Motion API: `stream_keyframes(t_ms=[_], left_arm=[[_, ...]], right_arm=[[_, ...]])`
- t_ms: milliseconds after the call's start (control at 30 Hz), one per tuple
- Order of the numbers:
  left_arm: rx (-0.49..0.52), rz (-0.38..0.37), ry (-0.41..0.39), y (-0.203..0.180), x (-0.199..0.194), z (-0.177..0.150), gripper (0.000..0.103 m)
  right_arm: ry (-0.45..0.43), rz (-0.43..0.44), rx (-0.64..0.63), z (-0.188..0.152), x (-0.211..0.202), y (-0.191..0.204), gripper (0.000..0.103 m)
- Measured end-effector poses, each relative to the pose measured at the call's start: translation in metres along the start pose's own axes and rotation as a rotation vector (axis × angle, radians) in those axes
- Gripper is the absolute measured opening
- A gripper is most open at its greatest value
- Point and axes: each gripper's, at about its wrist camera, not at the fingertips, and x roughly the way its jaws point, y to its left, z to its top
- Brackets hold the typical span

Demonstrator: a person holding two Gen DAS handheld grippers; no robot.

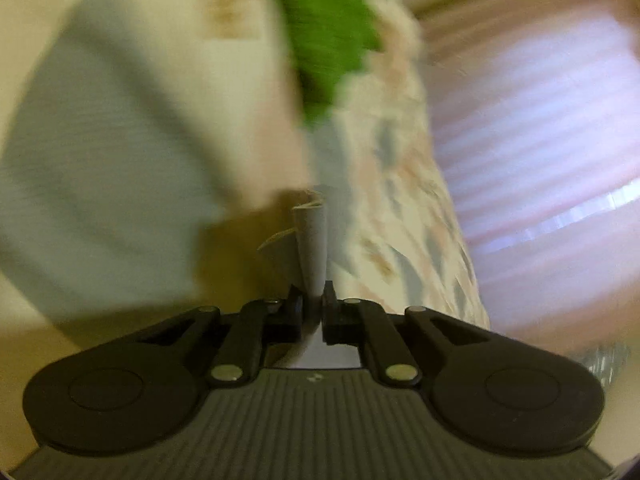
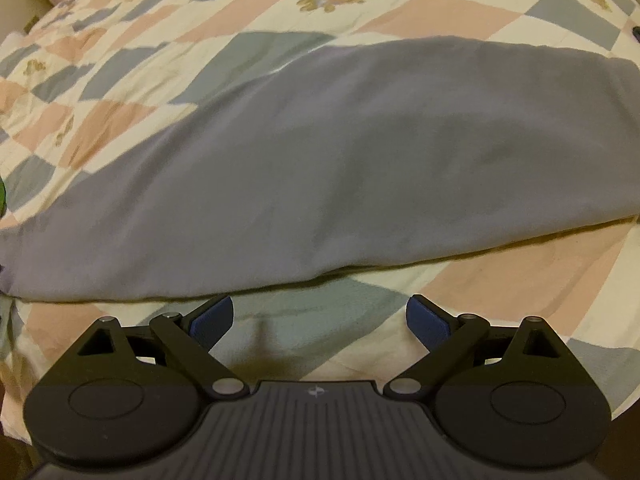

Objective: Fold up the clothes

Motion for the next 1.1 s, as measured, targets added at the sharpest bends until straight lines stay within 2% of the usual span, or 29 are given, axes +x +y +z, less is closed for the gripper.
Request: stream_keyframes(t_ms=[133, 233, 300, 333, 500, 533, 600, 633, 667, 767, 833, 867, 933, 1000, 1100], left_arm=[[0.203, -0.122, 0.081, -0.078, 0.000, -0.042, 0.005], [0.401, -0.206, 0.175, -0.138, 0.010, -0.101, 0.005], [0.498, -0.236, 0.263, -0.162, 0.024, -0.155, 0.006], [0.541, -0.236, 0.310, -0.169, 0.033, -0.183, 0.007], [0.758, -0.058, 0.486, -0.162, 0.073, -0.300, 0.014], [0.792, -0.059, 0.471, -0.164, 0.066, -0.306, 0.014], [0.855, -0.065, 0.443, -0.167, 0.053, -0.318, 0.027], [0.869, -0.083, 0.446, -0.171, 0.044, -0.316, 0.029], [0.882, -0.102, 0.450, -0.174, 0.036, -0.314, 0.030], [0.939, -0.145, 0.460, -0.186, 0.023, -0.310, 0.031], [0.967, -0.142, 0.453, -0.192, 0.016, -0.302, 0.030], [0.974, -0.135, 0.447, -0.194, 0.012, -0.295, 0.030], [0.966, -0.098, 0.437, -0.193, 0.012, -0.284, 0.030], [0.946, -0.036, 0.425, -0.187, 0.022, -0.272, 0.028], [0.929, 0.014, 0.414, -0.180, 0.034, -0.257, 0.028]], right_arm=[[-0.025, 0.013, 0.033, 0.004, -0.007, -0.016, 0.096], [-0.056, 0.020, 0.051, 0.010, -0.015, -0.035, 0.096], [-0.083, 0.026, 0.065, 0.012, -0.021, -0.051, 0.096], [-0.098, 0.030, 0.073, 0.013, -0.025, -0.060, 0.096], [-0.140, 0.054, 0.142, 0.017, -0.029, -0.108, 0.092], [-0.144, 0.075, 0.168, 0.019, -0.029, -0.117, 0.088], [-0.160, 0.160, 0.216, 0.026, -0.028, -0.131, 0.082], [-0.168, 0.210, 0.236, 0.029, -0.027, -0.136, 0.078], [-0.172, 0.274, 0.244, 0.033, -0.025, -0.138, 0.068], [-0.135, 0.499, 0.265, 0.049, -0.009, -0.131, 0.050], [-0.087, 0.632, 0.271, 0.056, 0.005, -0.116, 0.048], [-0.063, 0.663, 0.264, 0.060, 0.013, -0.107, 0.048], [-0.017, 0.701, 0.243, 0.066, 0.030, -0.089, 0.048], [0.001, 0.679, 0.196, 0.072, 0.043, -0.074, 0.048], [-0.048, 0.600, 0.035, 0.081, 0.048, -0.045, 0.048]])
